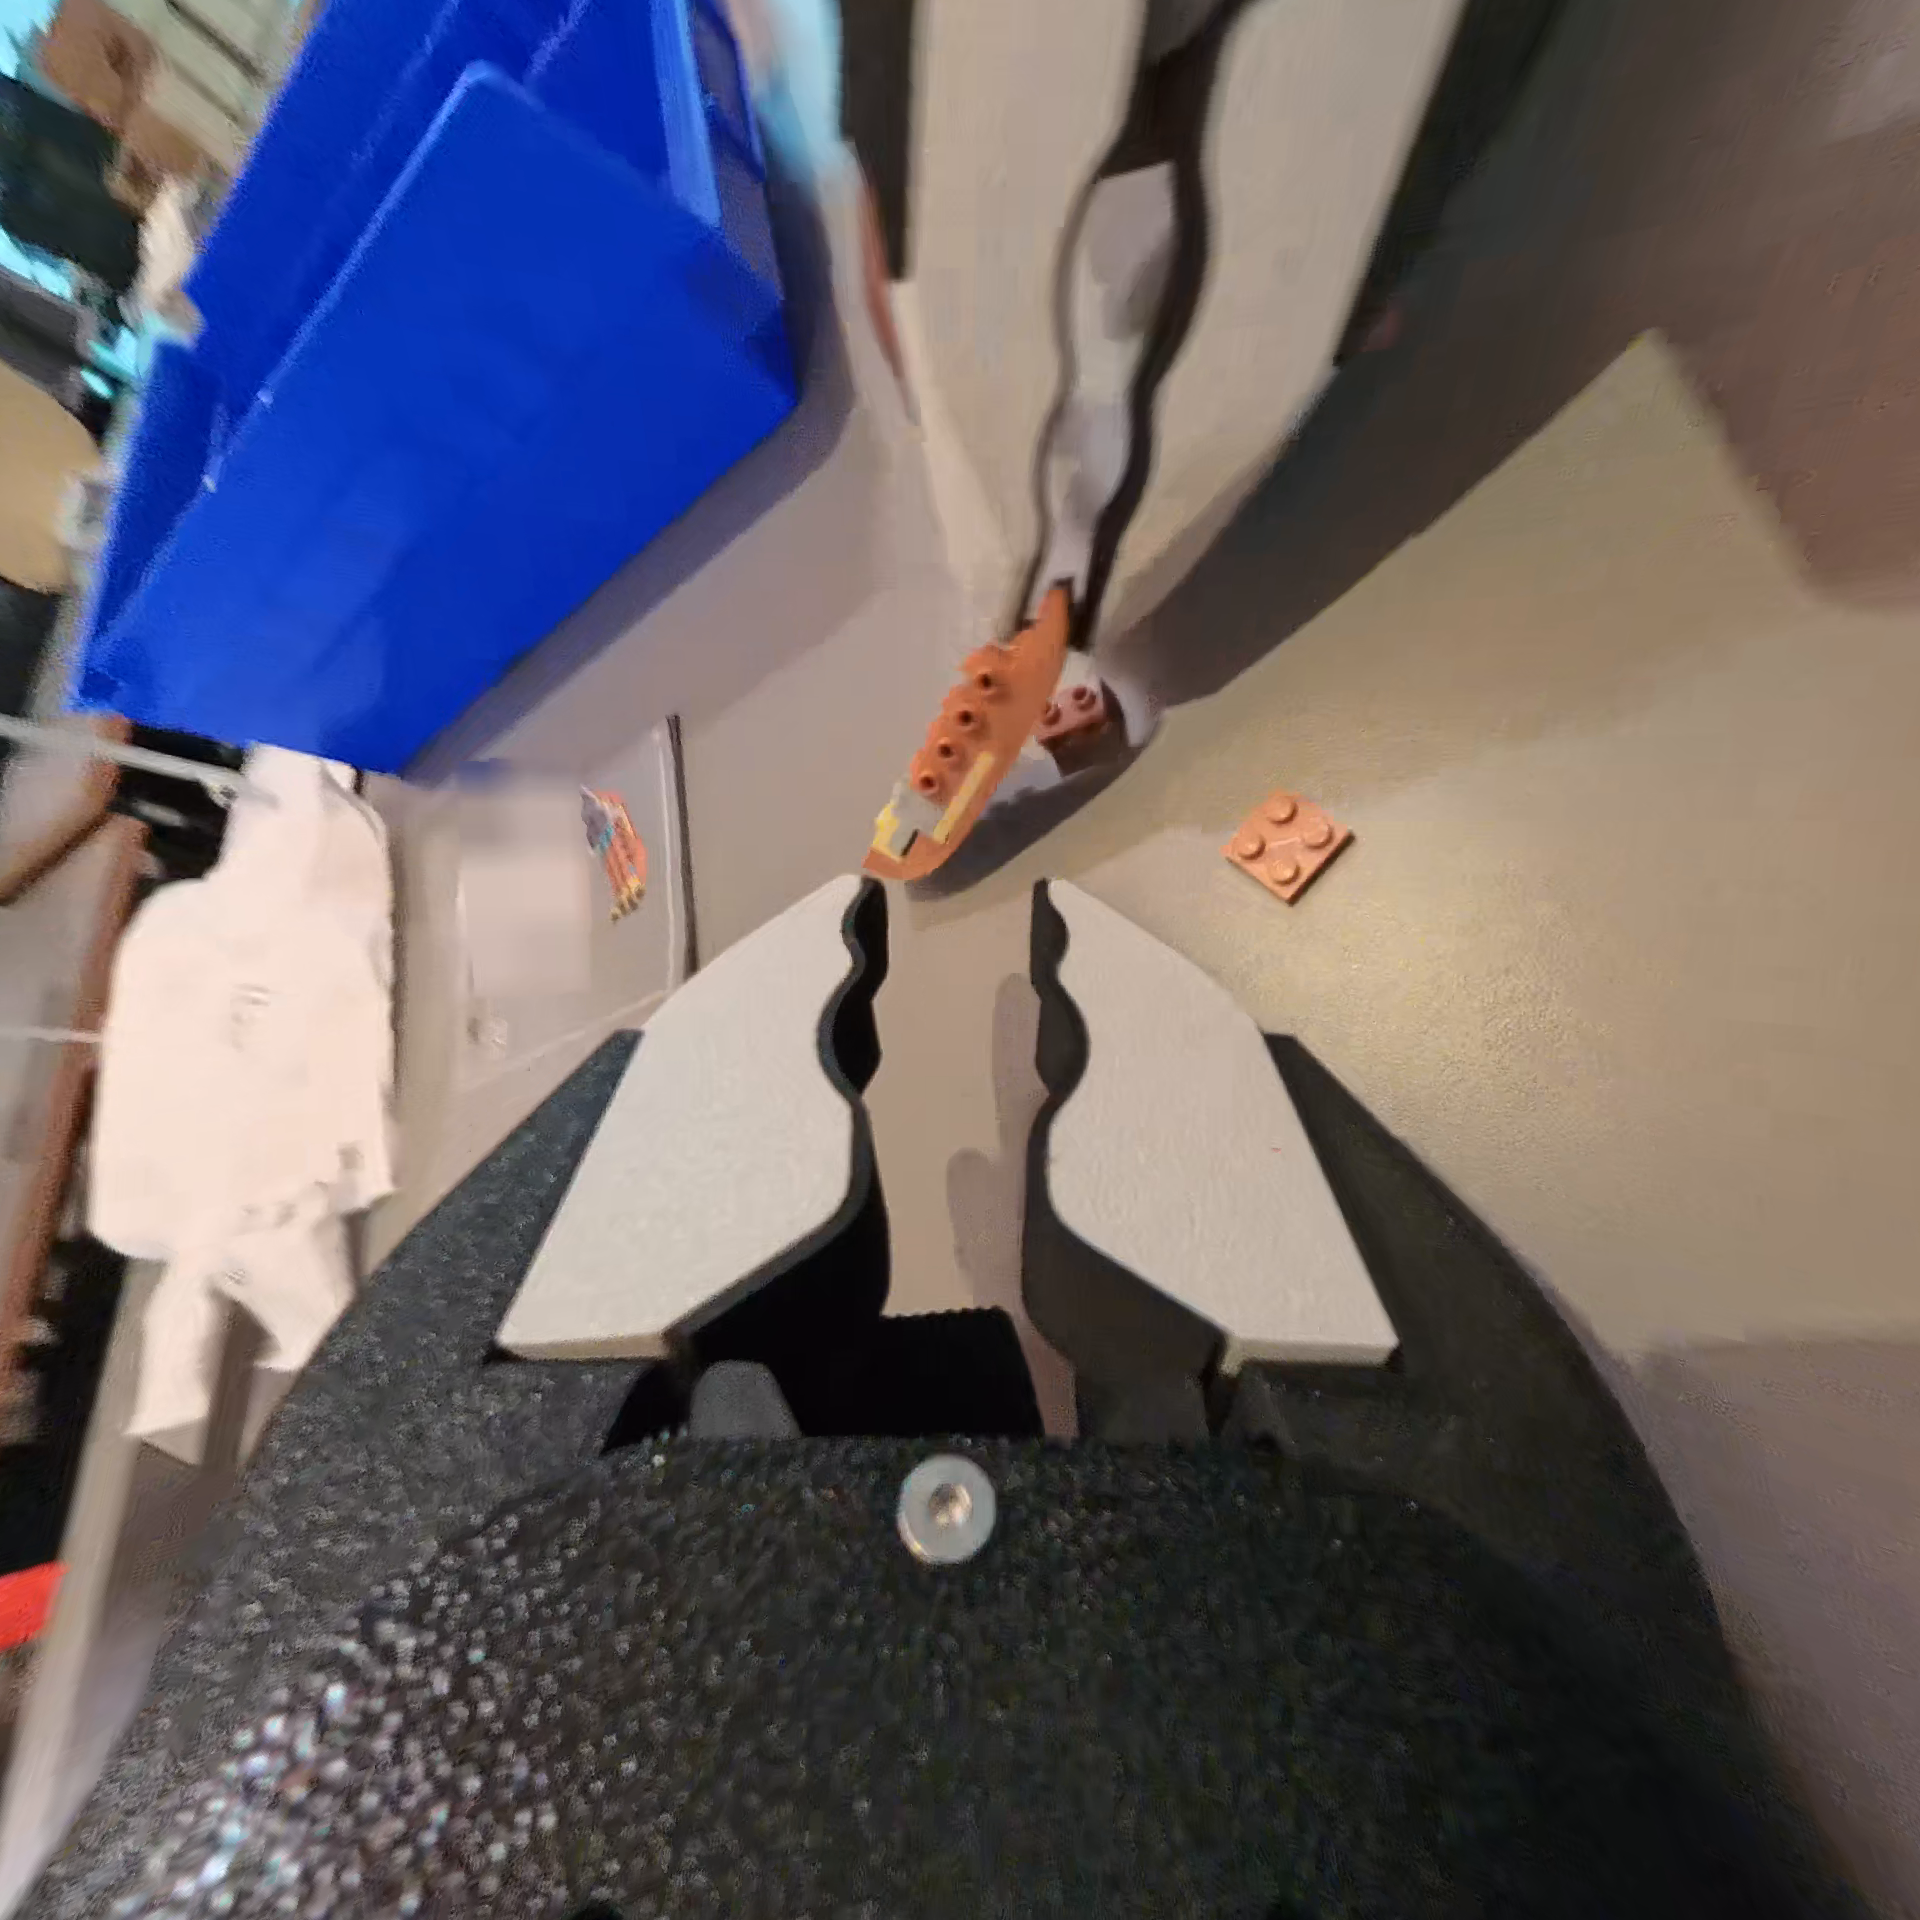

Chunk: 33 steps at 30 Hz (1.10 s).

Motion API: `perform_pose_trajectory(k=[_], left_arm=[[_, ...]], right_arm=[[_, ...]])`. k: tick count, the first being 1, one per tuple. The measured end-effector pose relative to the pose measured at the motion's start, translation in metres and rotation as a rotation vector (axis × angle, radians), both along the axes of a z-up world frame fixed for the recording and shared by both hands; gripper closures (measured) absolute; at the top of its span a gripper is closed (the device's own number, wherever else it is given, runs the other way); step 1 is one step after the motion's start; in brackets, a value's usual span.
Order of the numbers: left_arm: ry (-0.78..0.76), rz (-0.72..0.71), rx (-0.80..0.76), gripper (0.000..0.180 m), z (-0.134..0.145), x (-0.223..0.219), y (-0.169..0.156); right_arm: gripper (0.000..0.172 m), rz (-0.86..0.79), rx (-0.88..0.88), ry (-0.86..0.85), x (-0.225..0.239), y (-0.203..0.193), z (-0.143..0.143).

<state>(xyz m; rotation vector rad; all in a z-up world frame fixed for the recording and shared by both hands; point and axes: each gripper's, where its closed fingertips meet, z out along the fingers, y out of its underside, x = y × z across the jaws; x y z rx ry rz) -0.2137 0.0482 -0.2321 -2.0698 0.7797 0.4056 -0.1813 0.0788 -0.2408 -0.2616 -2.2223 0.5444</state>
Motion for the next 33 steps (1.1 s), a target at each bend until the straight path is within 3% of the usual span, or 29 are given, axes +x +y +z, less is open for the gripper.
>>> perform_pose_trajectory(k=[6, 16, 22, 33], left_arm=[[-0.107, 0.026, -0.076, 0.151, -0.008, 0.003, -0.004], [-0.212, 0.021, -0.185, 0.151, -0.018, 0.013, -0.013], [-0.253, -0.086, -0.277, 0.156, -0.028, 0.035, -0.023], [-0.310, -0.119, -0.258, 0.156, -0.021, 0.056, -0.014]], right_arm=[[0.161, 0.109, 0.178, 0.064, 0.009, -0.020, -0.012], [0.160, 0.124, 0.100, -0.013, 0.011, -0.024, -0.011], [0.160, 0.155, 0.104, -0.037, 0.017, -0.029, -0.015], [0.159, 0.044, 0.019, -0.077, 0.003, -0.021, -0.016]])
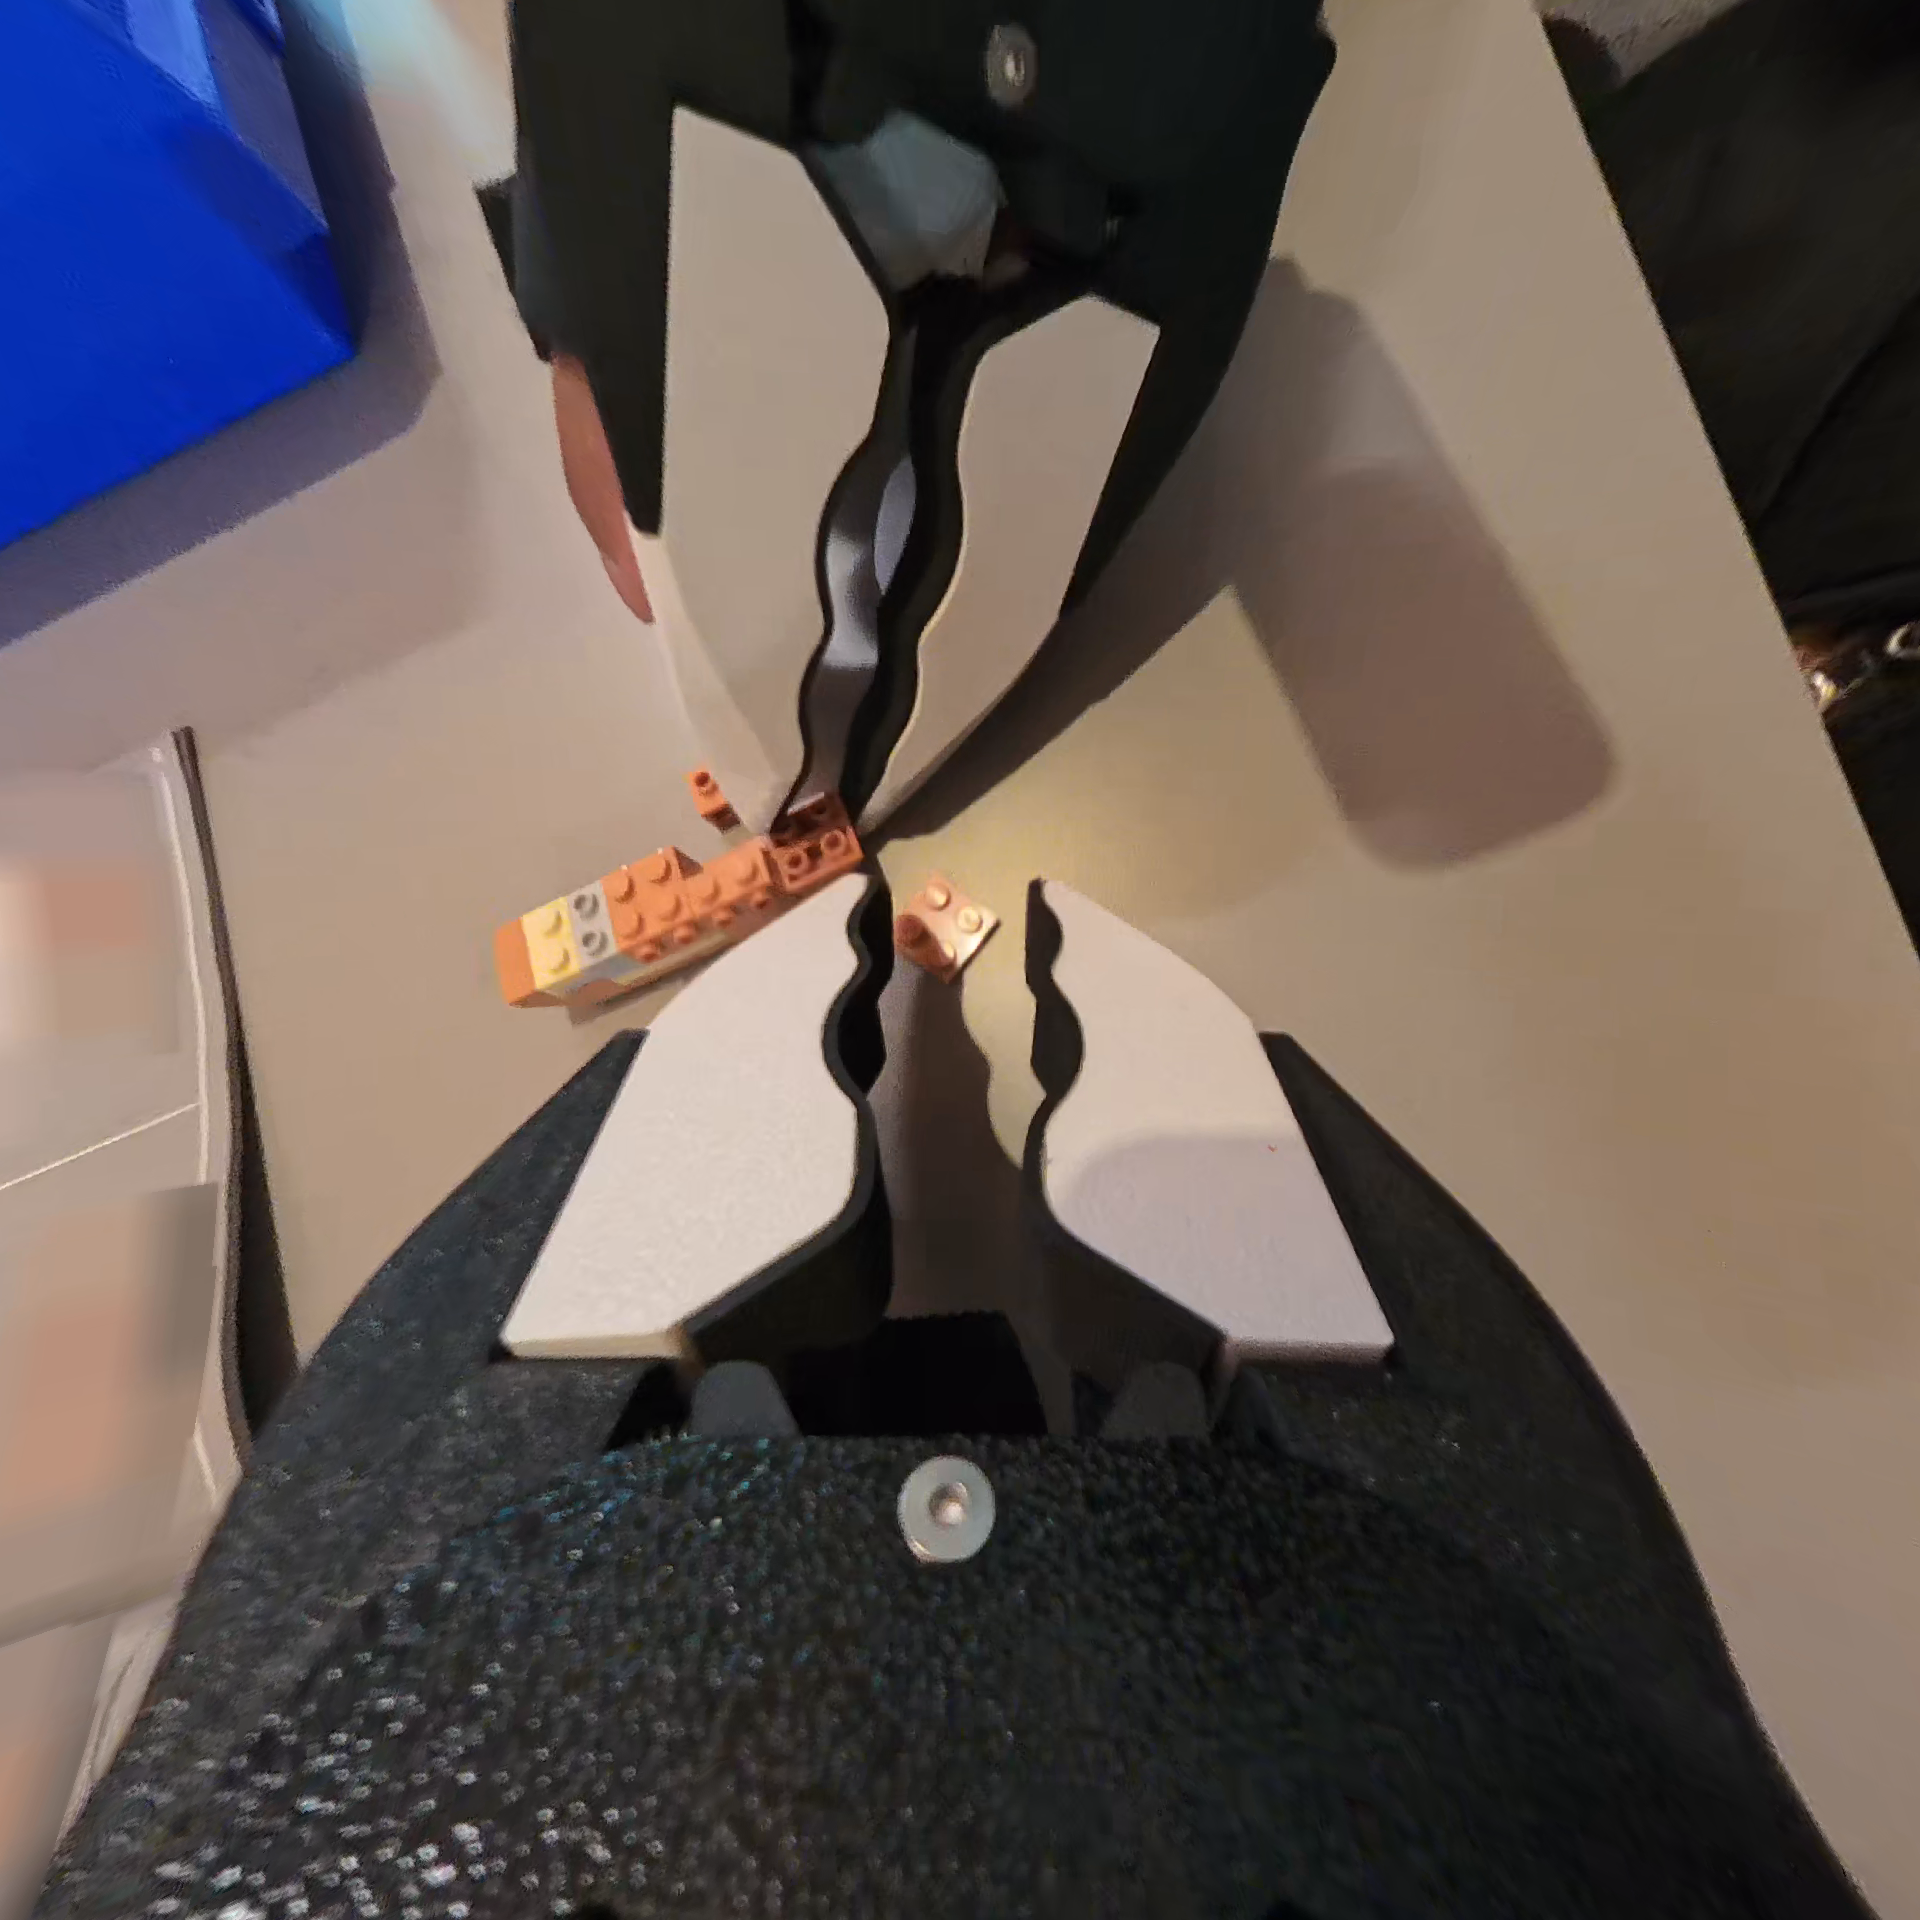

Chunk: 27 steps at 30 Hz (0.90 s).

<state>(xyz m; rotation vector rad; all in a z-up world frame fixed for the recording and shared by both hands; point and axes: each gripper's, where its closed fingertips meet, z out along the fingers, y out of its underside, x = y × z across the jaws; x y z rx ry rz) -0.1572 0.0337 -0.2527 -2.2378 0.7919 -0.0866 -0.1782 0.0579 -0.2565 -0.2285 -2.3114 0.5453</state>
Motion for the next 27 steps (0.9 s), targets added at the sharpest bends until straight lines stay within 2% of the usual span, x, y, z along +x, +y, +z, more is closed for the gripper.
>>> perform_pose_trajectory(k=[4, 6, 10, 16, 27], left_arm=[[-0.026, 0.013, -0.059, 0.158, -0.010, 0.003, 0.000], [-0.047, 0.034, -0.073, 0.167, -0.010, 0.001, -0.001], [-0.018, 0.120, -0.103, 0.173, -0.010, -0.022, -0.007], [0.012, 0.234, -0.154, 0.173, -0.011, -0.055, -0.021], [0.033, 0.295, -0.053, 0.170, 0.010, -0.068, -0.014]], right_arm=[[0.158, 0.014, -0.033, -0.017, 0.001, -0.002, 0.001], [0.155, 0.021, -0.052, -0.021, 0.002, -0.003, 0.002], [0.155, 0.035, -0.054, -0.014, 0.003, 0.000, 0.007], [0.156, 0.013, -0.022, -0.012, -0.001, 0.011, 0.006], [0.161, 0.023, -0.046, -0.110, 0.006, -0.004, -0.002]])
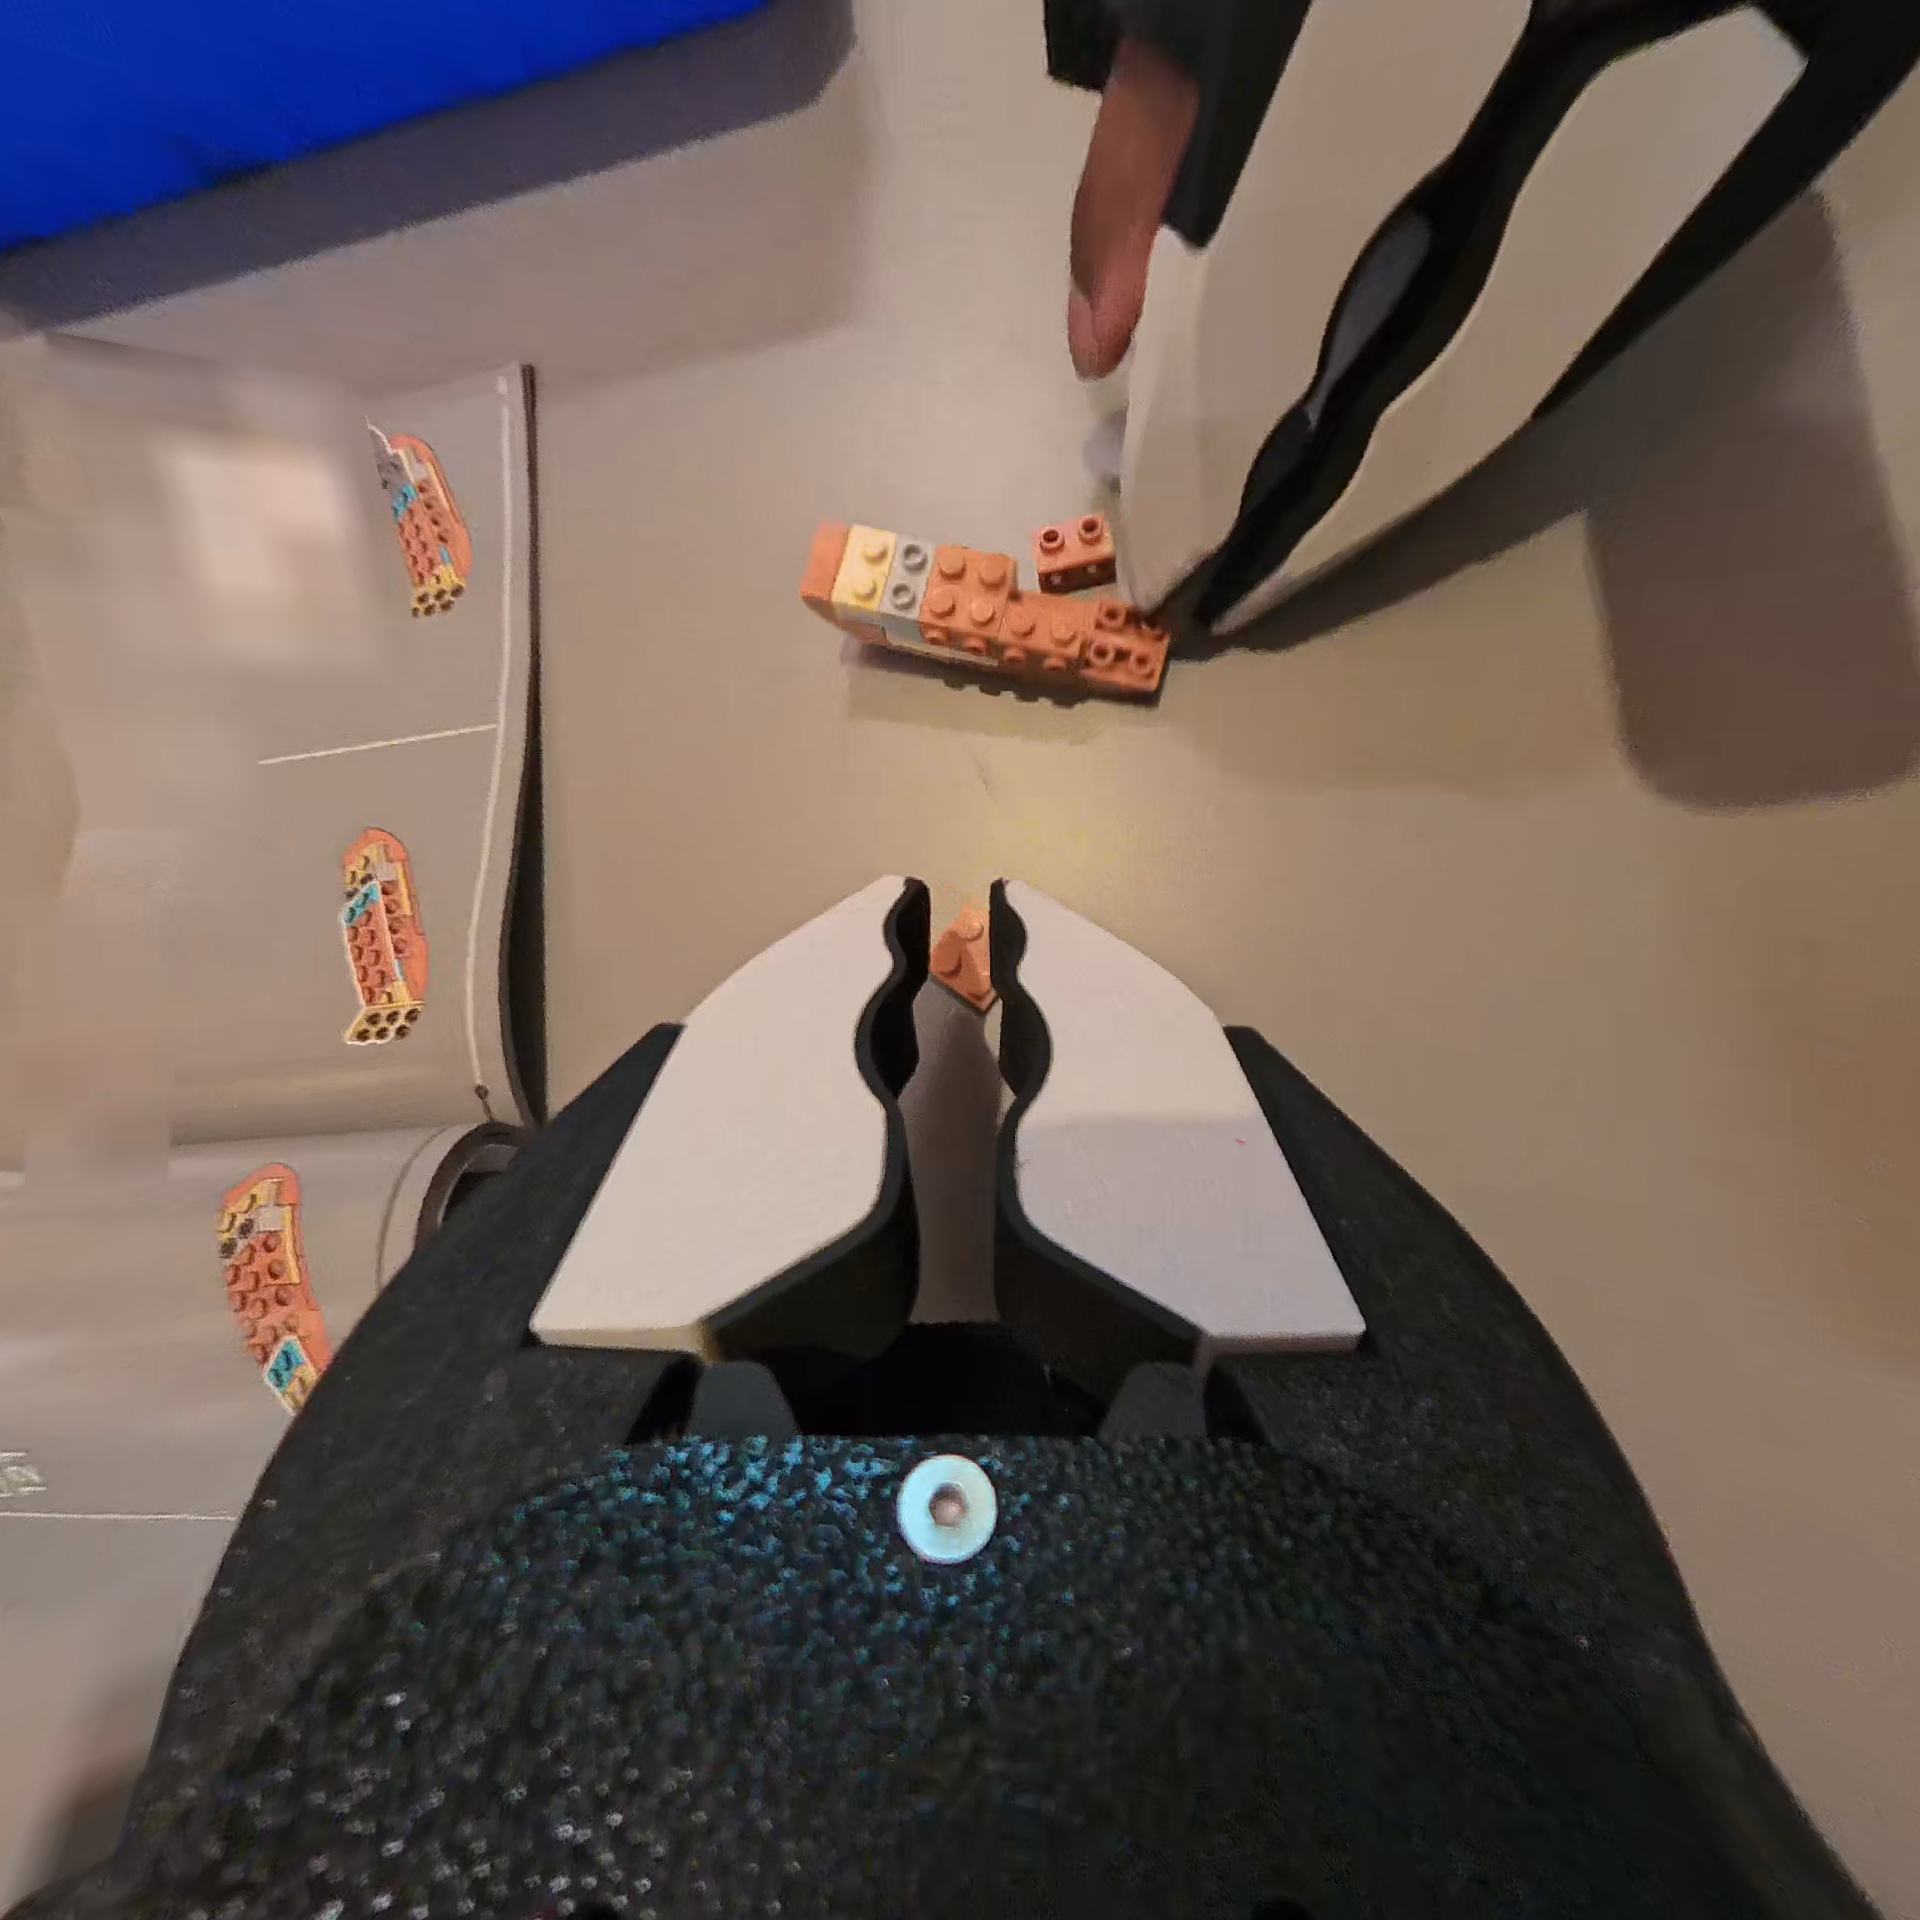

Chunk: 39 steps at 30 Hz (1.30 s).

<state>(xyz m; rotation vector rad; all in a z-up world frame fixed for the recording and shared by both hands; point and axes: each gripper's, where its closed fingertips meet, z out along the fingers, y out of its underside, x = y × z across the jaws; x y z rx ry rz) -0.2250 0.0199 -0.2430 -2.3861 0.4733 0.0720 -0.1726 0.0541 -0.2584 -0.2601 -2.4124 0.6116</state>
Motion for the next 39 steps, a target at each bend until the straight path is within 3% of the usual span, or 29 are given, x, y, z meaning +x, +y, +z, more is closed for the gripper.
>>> perform_pose_trajectory(k=[4, 9, 14, 21, 27, 31, 33, 39], left_arm=[[0.003, -0.017, 0.030, 0.168, 0.002, 0.005, 0.005], [0.017, -0.020, 0.045, 0.167, 0.002, 0.006, 0.008], [0.027, -0.023, 0.070, 0.167, 0.005, 0.007, 0.011], [0.026, -0.020, 0.087, 0.167, 0.005, 0.009, 0.017], [0.033, -0.021, 0.099, 0.167, 0.004, 0.011, 0.020], [0.043, -0.028, 0.111, 0.167, 0.005, 0.012, 0.022], [0.041, -0.033, 0.114, 0.167, 0.006, 0.014, 0.022], [-0.045, -0.039, 0.132, 0.167, 0.009, 0.024, 0.024]], right_arm=[[0.155, 0.016, -0.008, 0.006, -0.002, -0.008, 0.004], [0.156, -0.068, -0.043, -0.015, -0.008, 0.024, 0.013], [0.156, -0.143, -0.056, -0.121, -0.009, 0.043, 0.005], [0.142, -0.301, -0.343, -0.376, -0.005, 0.028, 0.004], [0.135, -0.387, -0.314, -0.376, -0.010, 0.027, -0.004], [0.143, -0.412, -0.279, -0.323, -0.017, 0.025, -0.003], [0.153, -0.399, -0.263, -0.316, -0.015, 0.025, -0.003], [0.154, -0.234, -0.171, -0.234, -0.008, 0.023, 0.000]])
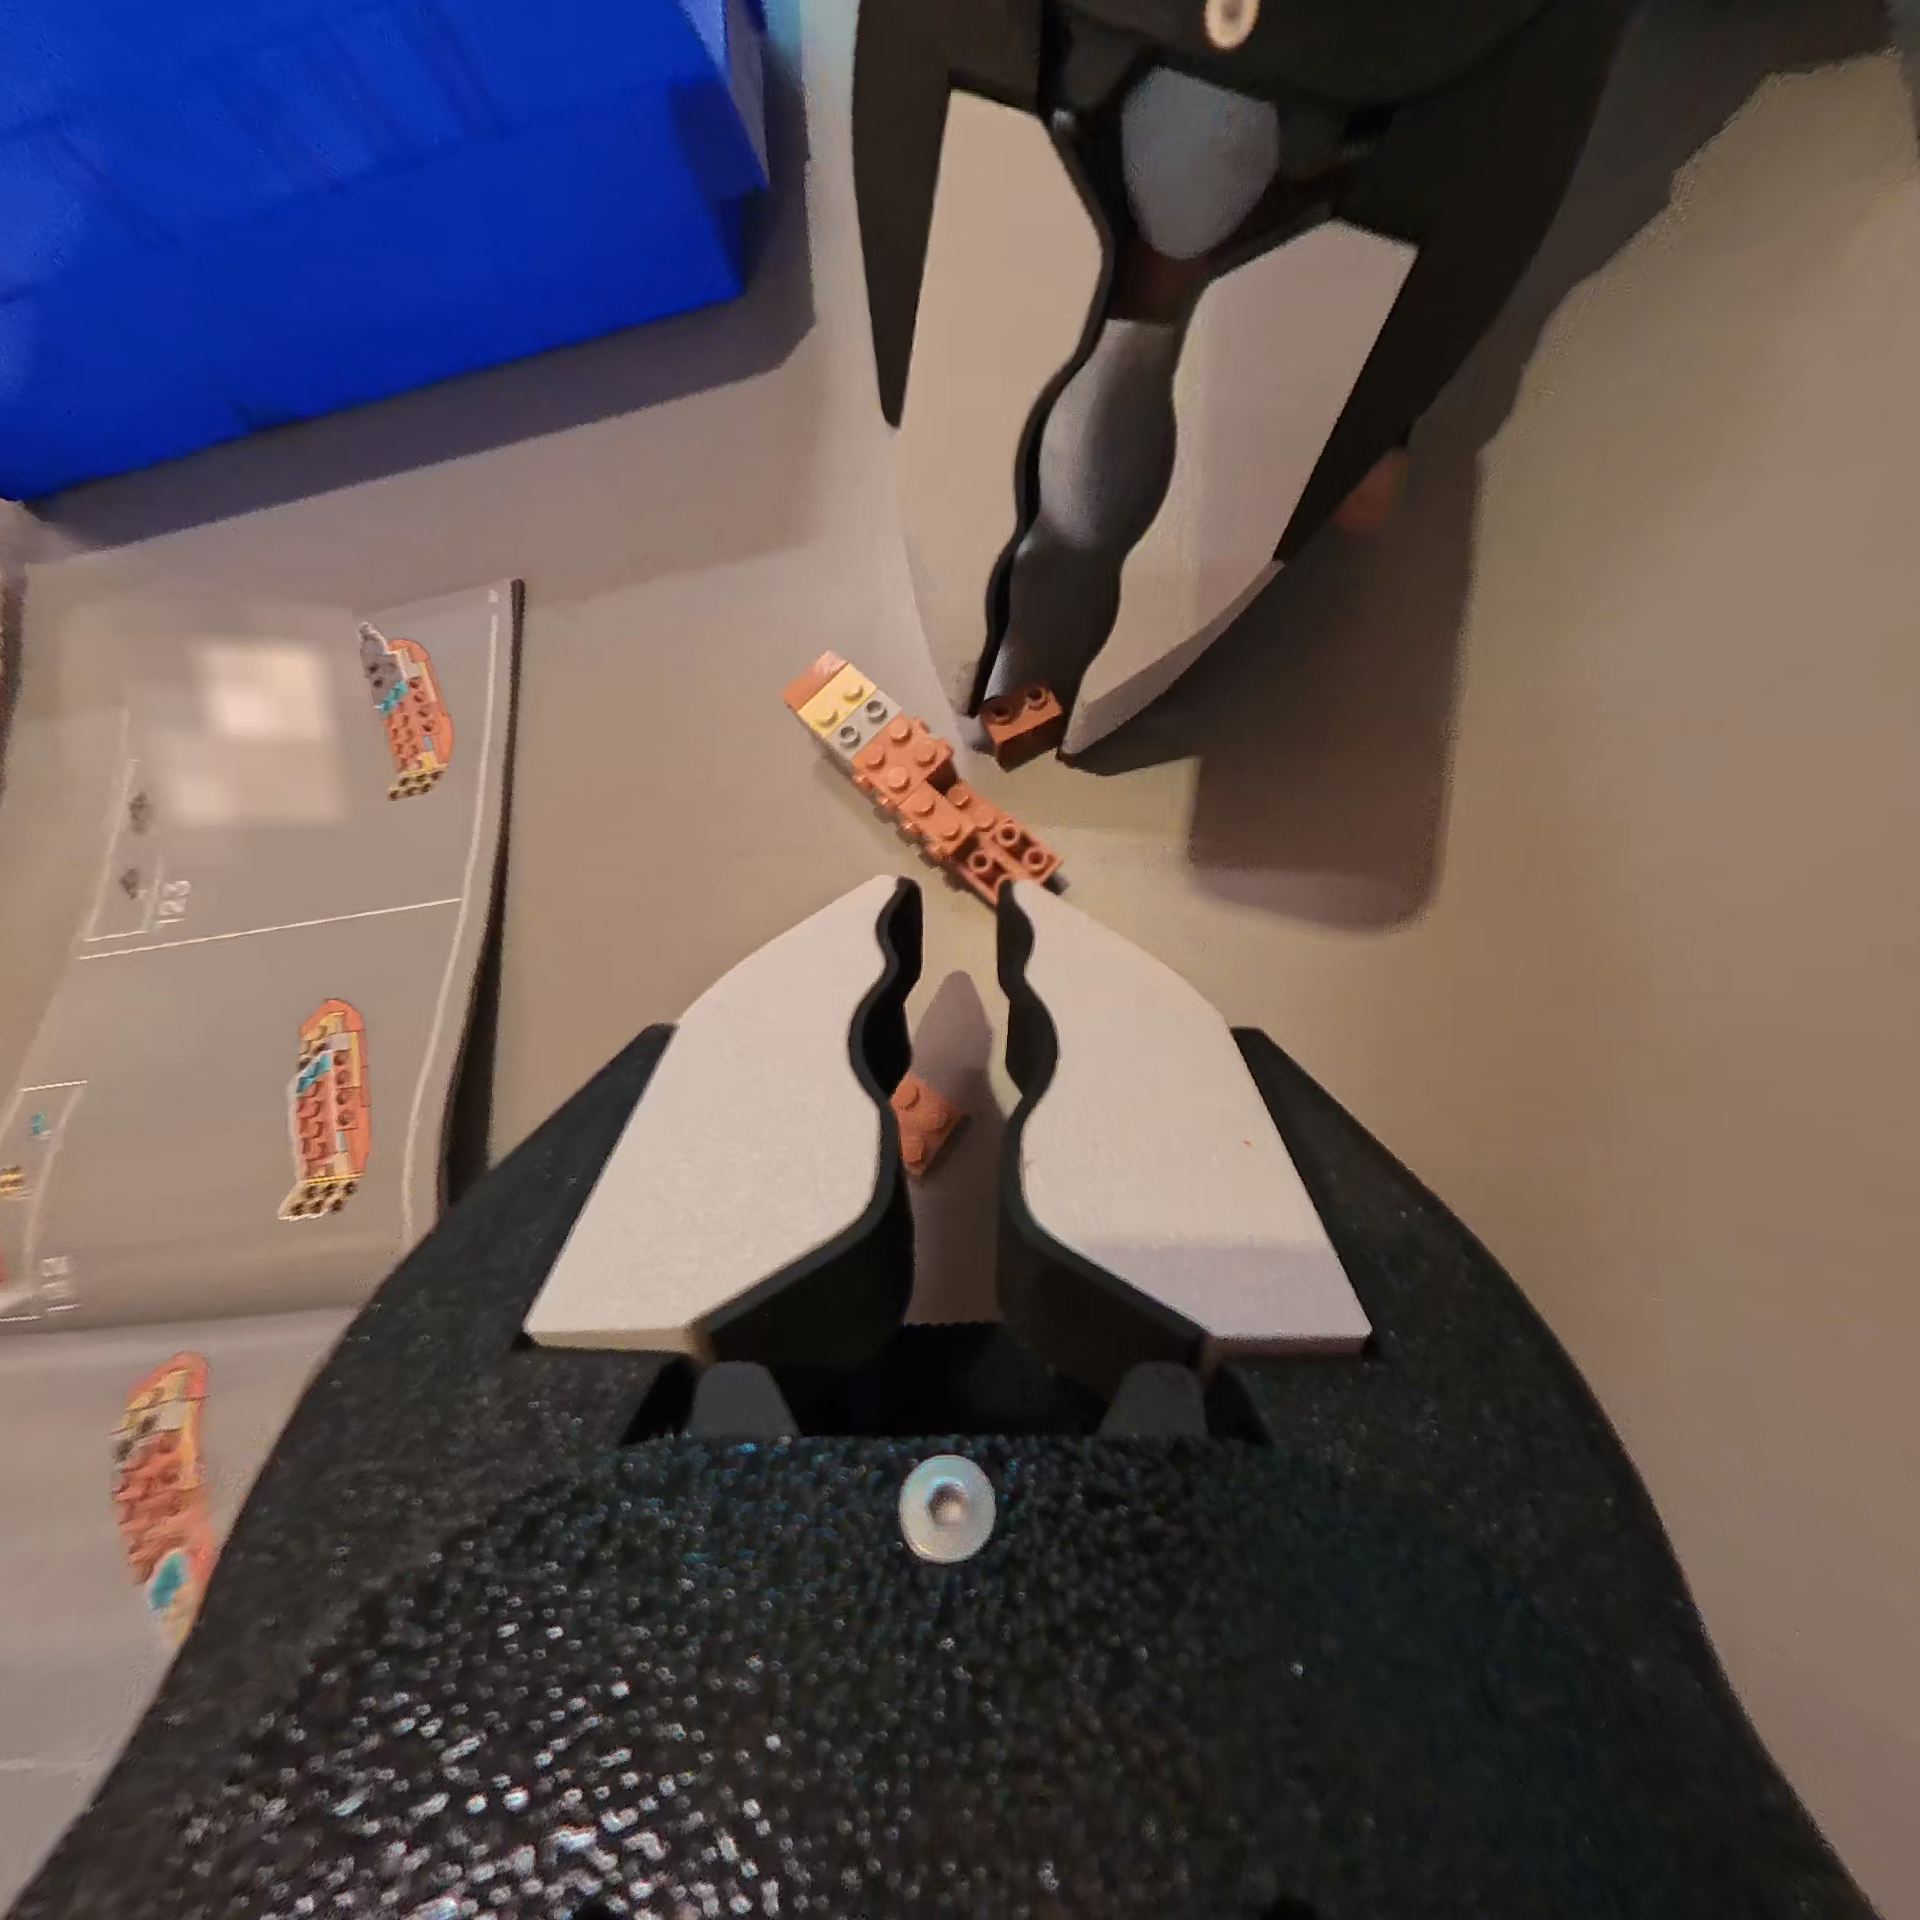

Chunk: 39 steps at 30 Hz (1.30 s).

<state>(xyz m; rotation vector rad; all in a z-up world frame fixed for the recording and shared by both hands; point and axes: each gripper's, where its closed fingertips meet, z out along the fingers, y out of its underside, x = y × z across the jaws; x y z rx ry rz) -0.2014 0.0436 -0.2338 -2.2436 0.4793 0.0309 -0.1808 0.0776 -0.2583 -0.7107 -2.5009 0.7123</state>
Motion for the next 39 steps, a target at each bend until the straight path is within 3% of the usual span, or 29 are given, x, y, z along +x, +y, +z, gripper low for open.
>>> perform_pose_trajectory(k=[8, 15, 23, 26, 31, 39], left_arm=[[-0.366, 0.018, 0.006, 0.166, 0.011, 0.021, 0.004], [-0.550, -0.014, -0.003, 0.160, 0.019, 0.035, 0.003], [-0.533, -0.039, 0.041, 0.171, 0.020, 0.037, 0.006], [-0.465, -0.028, 0.112, 0.171, 0.027, 0.030, 0.009], [-0.347, -0.038, 0.225, 0.171, 0.039, 0.023, 0.013], [-0.340, -0.040, 0.248, 0.171, 0.039, 0.026, 0.016]], right_arm=[[0.154, 0.368, 0.160, 0.469, 0.010, -0.030, 0.033], [0.154, 0.415, 0.306, 0.643, 0.007, -0.035, 0.038], [0.153, 0.425, 0.302, 0.734, 0.008, -0.039, 0.049], [0.142, 0.366, 0.166, 0.653, 0.006, -0.036, 0.055], [0.147, 0.303, -0.013, 0.588, 0.006, -0.030, 0.067], [0.158, 0.288, 0.146, 0.689, -0.001, -0.026, 0.063]])
